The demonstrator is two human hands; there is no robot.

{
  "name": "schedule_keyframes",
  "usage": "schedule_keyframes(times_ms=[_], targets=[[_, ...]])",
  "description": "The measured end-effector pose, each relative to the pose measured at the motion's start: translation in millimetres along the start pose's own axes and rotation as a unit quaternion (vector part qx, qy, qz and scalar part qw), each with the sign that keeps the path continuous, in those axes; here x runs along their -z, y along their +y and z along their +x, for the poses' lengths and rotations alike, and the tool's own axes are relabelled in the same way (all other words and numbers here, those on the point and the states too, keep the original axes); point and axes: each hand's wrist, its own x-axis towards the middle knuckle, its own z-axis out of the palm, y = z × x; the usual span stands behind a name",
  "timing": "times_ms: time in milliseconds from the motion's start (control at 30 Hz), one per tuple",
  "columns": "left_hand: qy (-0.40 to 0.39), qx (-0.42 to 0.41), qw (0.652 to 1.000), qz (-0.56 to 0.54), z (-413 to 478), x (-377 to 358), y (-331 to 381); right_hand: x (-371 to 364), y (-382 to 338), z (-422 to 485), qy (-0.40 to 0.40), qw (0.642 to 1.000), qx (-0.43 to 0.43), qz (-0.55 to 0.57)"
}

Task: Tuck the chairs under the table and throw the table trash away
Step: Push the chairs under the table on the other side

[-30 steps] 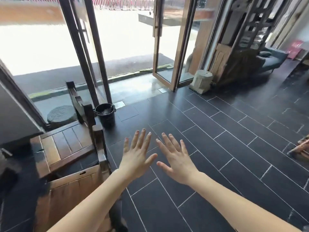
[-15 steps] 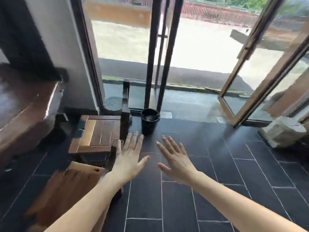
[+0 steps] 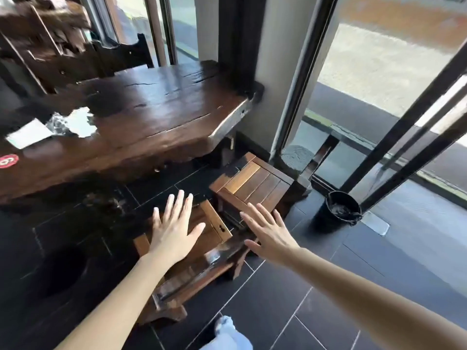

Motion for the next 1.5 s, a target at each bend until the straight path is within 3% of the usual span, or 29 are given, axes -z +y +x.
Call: schedule_keyframes(times_ms=[267,367,667,1033,1200,1500], targets=[[-0.045,0.065,0.997,0.008,7,-23,-6,3,22,60,-0.045,0.999,0.020,-0.009],[-0.016,0.091,0.996,-0.002,-1,-26,-8,7,10,77,-0.053,0.996,0.071,0.002],[-0.015,0.261,0.965,-0.033,-26,-17,-22,13,5,112,-0.055,0.984,0.172,0.014],[-0.094,0.365,0.926,-0.025,-91,-86,-21,-45,67,100,-0.188,0.969,0.151,-0.060],[-0.062,0.385,0.920,-0.027,-107,-116,-14,-73,72,92,-0.111,0.982,0.147,-0.048],[0.016,0.402,0.915,-0.030,-101,-136,-17,-89,75,99,-0.053,0.988,0.141,-0.038]])
